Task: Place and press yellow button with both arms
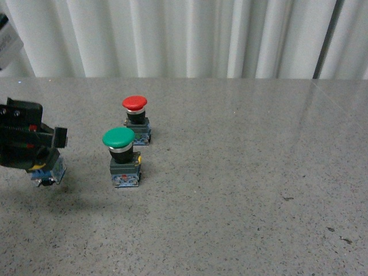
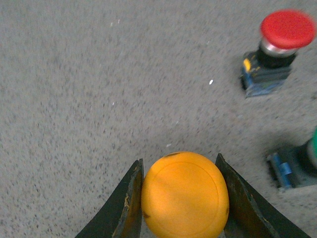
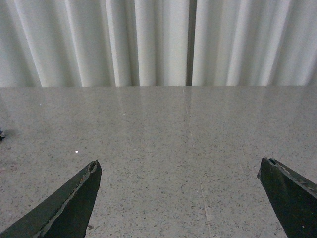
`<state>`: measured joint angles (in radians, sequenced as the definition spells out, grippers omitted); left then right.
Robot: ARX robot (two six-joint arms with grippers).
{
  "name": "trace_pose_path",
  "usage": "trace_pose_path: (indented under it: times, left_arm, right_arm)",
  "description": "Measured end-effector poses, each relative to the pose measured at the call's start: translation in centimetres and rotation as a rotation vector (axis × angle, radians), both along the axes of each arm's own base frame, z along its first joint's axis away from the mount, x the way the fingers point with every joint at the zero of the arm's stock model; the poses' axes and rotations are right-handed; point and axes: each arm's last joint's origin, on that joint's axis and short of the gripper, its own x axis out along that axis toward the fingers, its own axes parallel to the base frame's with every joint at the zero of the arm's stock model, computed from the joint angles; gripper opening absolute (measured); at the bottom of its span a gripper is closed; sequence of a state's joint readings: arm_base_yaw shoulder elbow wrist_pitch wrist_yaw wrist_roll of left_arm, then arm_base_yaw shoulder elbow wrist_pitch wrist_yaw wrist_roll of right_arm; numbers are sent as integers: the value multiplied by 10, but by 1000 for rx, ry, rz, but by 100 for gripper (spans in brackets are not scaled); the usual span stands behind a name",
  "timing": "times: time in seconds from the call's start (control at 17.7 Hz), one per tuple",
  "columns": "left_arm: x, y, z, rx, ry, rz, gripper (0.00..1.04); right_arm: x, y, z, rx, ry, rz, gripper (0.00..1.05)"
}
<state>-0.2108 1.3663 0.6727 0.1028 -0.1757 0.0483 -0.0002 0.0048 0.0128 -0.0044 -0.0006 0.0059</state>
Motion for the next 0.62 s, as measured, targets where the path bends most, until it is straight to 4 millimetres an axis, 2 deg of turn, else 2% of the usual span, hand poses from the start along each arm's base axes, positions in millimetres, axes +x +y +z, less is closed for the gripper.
trace_pose_path:
  times: [0.17,0.23,0.28,0.4,0.51,0.62]
  left_arm:
    - [5,-26,69,-15,-180,-78,35]
    - [9,-38,89,-22,-226,-114,35]
    - [16,-53,100,-29,-249,-144,35]
    - [38,-86,99,-43,-219,-202,35]
    - [54,-123,80,-59,-156,-255,35]
    - [59,-152,61,-84,-104,-290,34]
  right_arm:
    - [0,0,0,0,0,0,98]
    - [0,0,0,0,0,0,98]
    - [0,0,0,0,0,0,98]
    - [0,0,0,0,0,0,98]
    - [0,0,0,0,0,0,98]
    - [0,0,0,0,0,0,98]
